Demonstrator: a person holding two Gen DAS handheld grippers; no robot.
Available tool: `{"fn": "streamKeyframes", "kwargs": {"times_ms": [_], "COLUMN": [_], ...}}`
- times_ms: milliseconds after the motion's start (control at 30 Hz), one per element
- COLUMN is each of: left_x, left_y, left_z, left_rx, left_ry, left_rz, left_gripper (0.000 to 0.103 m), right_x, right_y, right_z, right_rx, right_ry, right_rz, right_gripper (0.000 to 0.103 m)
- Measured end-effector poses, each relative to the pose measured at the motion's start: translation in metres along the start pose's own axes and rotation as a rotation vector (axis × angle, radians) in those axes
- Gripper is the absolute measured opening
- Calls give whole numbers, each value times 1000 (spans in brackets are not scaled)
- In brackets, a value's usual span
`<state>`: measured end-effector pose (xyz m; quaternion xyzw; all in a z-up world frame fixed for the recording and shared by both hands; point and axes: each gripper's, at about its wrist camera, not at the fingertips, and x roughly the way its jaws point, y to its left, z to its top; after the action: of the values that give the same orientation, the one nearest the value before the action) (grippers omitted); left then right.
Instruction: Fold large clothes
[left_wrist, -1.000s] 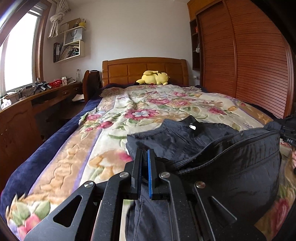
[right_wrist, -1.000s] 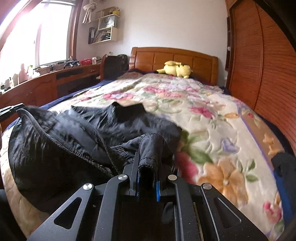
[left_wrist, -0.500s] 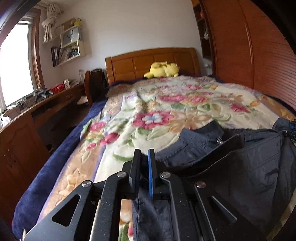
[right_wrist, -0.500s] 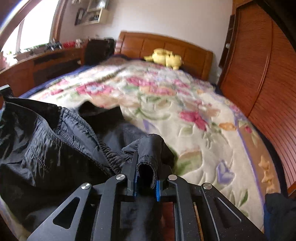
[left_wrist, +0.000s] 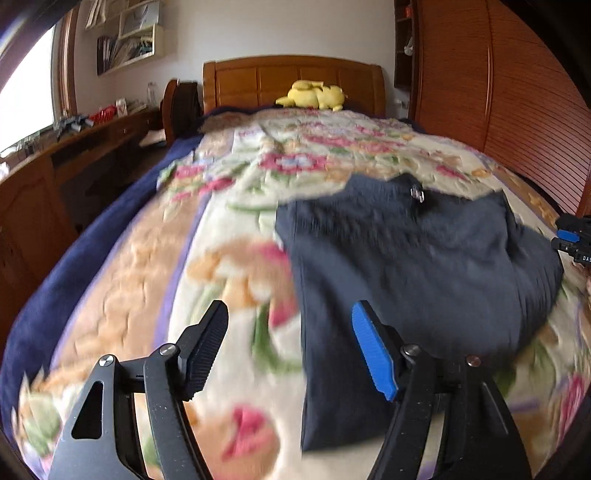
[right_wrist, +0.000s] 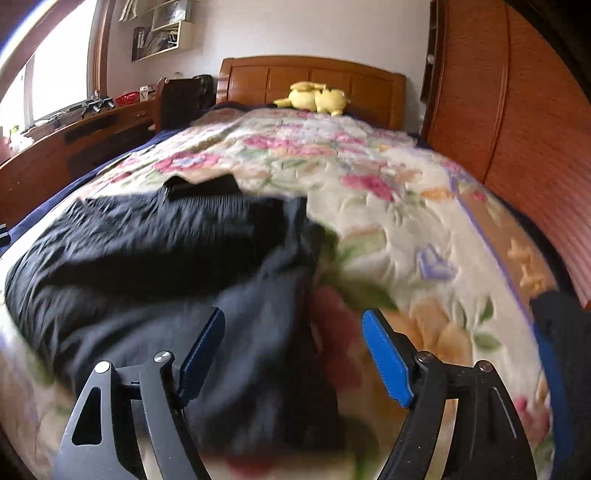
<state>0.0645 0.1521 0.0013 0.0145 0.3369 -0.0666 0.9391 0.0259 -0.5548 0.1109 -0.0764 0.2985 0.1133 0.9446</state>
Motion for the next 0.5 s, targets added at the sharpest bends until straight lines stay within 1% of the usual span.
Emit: {"fn": "streamKeyframes", "kwargs": {"times_ms": [100, 167, 367, 500], "left_x": [-1, -1, 6, 17], "left_y": [2, 0, -9, -14], "left_z": [-17, -25, -34, -39], "left_rx": [-19, -13, 17, 30], "left_ry": [27, 38, 81, 120], "left_rz": [-14, -6, -10, -46], "left_gripper": [71, 71, 71, 71], "right_x": [-5, -5, 0, 11], "right_y": [-8, -12, -14, -11], "right_z": [-19, -29, -36, -39], "right_rx": [46, 57, 74, 65], "right_ry": [33, 51, 90, 136], "right_rz": [21, 35, 58, 60], "right_gripper": [82, 82, 82, 82]}}
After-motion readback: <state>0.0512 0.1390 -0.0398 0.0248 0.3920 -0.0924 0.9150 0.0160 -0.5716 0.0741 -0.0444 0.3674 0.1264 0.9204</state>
